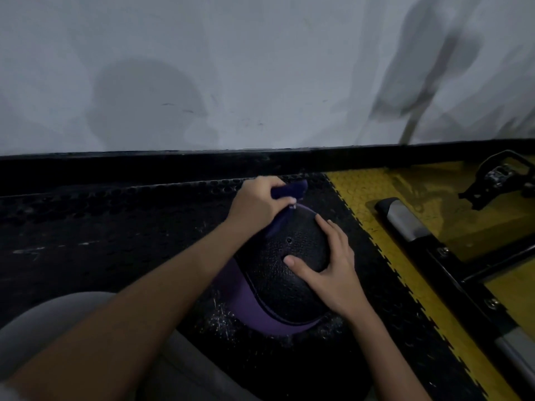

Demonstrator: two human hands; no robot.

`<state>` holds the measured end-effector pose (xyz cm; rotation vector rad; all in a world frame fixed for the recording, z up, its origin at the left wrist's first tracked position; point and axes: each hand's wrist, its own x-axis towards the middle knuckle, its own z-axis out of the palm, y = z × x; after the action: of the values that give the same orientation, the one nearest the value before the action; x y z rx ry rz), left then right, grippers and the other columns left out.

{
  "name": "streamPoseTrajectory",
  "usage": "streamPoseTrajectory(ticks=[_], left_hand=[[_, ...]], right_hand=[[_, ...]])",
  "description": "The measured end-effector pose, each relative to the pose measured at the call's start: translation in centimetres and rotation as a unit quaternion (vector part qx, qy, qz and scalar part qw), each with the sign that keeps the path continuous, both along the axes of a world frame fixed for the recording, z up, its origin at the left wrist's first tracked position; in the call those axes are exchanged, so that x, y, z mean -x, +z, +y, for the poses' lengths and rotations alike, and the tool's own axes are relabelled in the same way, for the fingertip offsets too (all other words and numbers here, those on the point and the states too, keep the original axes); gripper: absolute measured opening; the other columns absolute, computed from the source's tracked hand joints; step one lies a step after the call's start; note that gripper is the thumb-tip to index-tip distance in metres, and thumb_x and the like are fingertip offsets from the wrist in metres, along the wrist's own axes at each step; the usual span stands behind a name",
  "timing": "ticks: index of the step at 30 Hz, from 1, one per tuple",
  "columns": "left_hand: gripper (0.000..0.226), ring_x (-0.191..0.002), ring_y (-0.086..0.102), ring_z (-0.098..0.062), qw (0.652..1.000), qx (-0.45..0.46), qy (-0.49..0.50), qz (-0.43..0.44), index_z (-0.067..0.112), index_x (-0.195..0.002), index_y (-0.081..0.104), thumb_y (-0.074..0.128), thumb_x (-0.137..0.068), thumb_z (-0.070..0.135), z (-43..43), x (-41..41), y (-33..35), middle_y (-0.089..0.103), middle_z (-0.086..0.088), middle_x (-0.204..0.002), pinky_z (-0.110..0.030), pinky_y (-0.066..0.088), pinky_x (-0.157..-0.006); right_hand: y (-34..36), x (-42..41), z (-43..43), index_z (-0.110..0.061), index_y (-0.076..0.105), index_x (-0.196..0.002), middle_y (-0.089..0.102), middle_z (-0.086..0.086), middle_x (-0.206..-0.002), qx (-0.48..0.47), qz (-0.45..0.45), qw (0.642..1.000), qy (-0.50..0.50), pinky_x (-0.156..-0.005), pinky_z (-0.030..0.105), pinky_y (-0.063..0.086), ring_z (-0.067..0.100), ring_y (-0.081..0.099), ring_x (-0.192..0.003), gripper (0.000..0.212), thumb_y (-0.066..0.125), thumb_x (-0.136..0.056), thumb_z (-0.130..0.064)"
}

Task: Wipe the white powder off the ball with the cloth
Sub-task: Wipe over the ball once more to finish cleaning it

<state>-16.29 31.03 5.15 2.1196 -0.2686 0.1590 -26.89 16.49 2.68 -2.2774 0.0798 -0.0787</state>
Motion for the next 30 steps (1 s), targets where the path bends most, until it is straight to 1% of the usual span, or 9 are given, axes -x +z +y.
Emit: streamPoseTrajectory(ticks=[5, 9, 12, 15, 20, 23, 25, 28, 30], left_hand=[[0.026, -0.087, 0.064, -0.025, 0.991, -0.024, 0.040, 0.128, 0.006, -0.094, 0.072, 0.074, -0.078, 0.026, 1.6, -5.1, -3.0, 0.070, -0.016, -0.089, -0.028, 0.043, -0.070], [0.030, -0.067, 0.054, -0.019, 0.987, 0.051, 0.005, 0.154, 0.001, -0.080, 0.072, 0.070, -0.082, 0.030, 2.1, -4.8, -3.5, 0.063, -0.017, -0.070, -0.027, 0.035, -0.064], [0.028, -0.063, 0.056, -0.014, 0.986, 0.084, -0.059, 0.131, 0.006, -0.078, 0.074, 0.067, -0.082, 0.034, 1.7, -3.4, -1.5, 0.070, -0.016, -0.075, -0.025, 0.037, -0.064], [0.017, -0.055, 0.055, 0.002, 0.985, -0.020, -0.158, 0.073, 0.020, -0.074, 0.073, 0.065, -0.085, 0.030, -0.2, -0.9, 1.4, 0.067, 0.007, -0.060, -0.017, 0.039, -0.057], [0.019, -0.087, 0.047, -0.005, 0.951, -0.116, -0.278, -0.075, 0.017, -0.101, 0.070, 0.063, -0.087, 0.027, -1.2, 2.6, 1.1, 0.065, 0.006, -0.096, -0.019, 0.034, -0.081], [0.014, -0.089, 0.054, -0.014, 0.969, -0.093, -0.215, -0.079, 0.012, -0.098, 0.069, 0.063, -0.087, 0.018, -0.5, 0.3, 0.7, 0.067, -0.003, -0.095, -0.019, 0.034, -0.077], [0.015, -0.085, 0.059, -0.019, 0.988, -0.098, -0.121, -0.017, 0.007, -0.096, 0.069, 0.063, -0.087, 0.017, 0.4, -2.4, 0.0, 0.068, -0.010, -0.089, -0.021, 0.035, -0.068], [0.012, -0.072, 0.056, -0.016, 0.993, -0.041, -0.068, 0.083, 0.007, -0.087, 0.069, 0.063, -0.086, 0.017, 1.7, -3.9, -1.2, 0.063, -0.005, -0.072, -0.020, 0.036, -0.059], [0.007, -0.063, 0.053, -0.009, 0.995, -0.032, -0.084, 0.052, 0.012, -0.081, 0.069, 0.064, -0.085, 0.017, 1.2, -2.4, -0.6, 0.062, 0.001, -0.068, -0.015, 0.036, -0.058]], right_hand=[[0.0, 0.2, -1.4, -0.060, 0.014, -0.135, 0.004, -0.030, -0.147, -0.001, 0.026, 0.998, 0.049, -0.106, 0.038, 0.018, 0.003, 0.006, -0.136, 0.103, 0.064, -0.047, -0.079], [-0.2, 0.2, -1.6, -0.052, 0.007, -0.141, 0.003, -0.030, -0.147, -0.029, 0.039, 0.998, 0.051, -0.105, 0.032, 0.016, -0.004, 0.003, -0.134, 0.125, 0.064, -0.035, -0.087], [-0.2, 0.3, -1.6, -0.047, 0.000, -0.143, 0.005, -0.025, -0.148, -0.059, 0.051, 0.996, 0.034, -0.106, 0.031, 0.017, -0.006, 0.003, -0.134, 0.137, 0.069, -0.030, -0.084], [-0.2, 0.4, -1.3, -0.046, -0.006, -0.142, 0.008, -0.027, -0.146, -0.077, 0.044, 0.996, 0.028, -0.107, 0.029, 0.018, -0.006, 0.005, -0.135, 0.136, 0.074, -0.035, -0.073], [-0.3, 0.6, -1.6, -0.038, -0.001, -0.147, 0.007, -0.036, -0.138, -0.070, 0.045, 0.996, 0.031, -0.113, 0.037, 0.020, -0.001, 0.003, -0.138, 0.133, 0.077, -0.044, -0.071], [-0.3, 0.7, -1.4, -0.047, 0.010, -0.136, 0.012, -0.023, -0.144, -0.046, 0.023, 0.998, 0.035, -0.110, 0.029, 0.020, -0.001, 0.009, -0.136, 0.115, 0.071, -0.043, -0.072], [-0.4, 0.7, -1.2, -0.047, 0.009, -0.137, 0.008, -0.025, -0.147, -0.040, 0.019, 0.998, 0.039, -0.109, 0.028, 0.019, -0.002, 0.008, -0.136, 0.114, 0.070, -0.044, -0.073], [-0.7, 0.5, -1.3, -0.049, 0.009, -0.136, 0.006, -0.027, -0.147, -0.050, 0.015, 0.998, 0.039, -0.107, 0.027, 0.019, -0.004, 0.007, -0.135, 0.113, 0.070, -0.043, -0.073], [-0.8, 0.5, -1.4, -0.047, 0.011, -0.138, 0.007, -0.026, -0.147, -0.059, 0.017, 0.997, 0.037, -0.105, 0.027, 0.019, -0.004, 0.007, -0.135, 0.115, 0.071, -0.042, -0.072]])
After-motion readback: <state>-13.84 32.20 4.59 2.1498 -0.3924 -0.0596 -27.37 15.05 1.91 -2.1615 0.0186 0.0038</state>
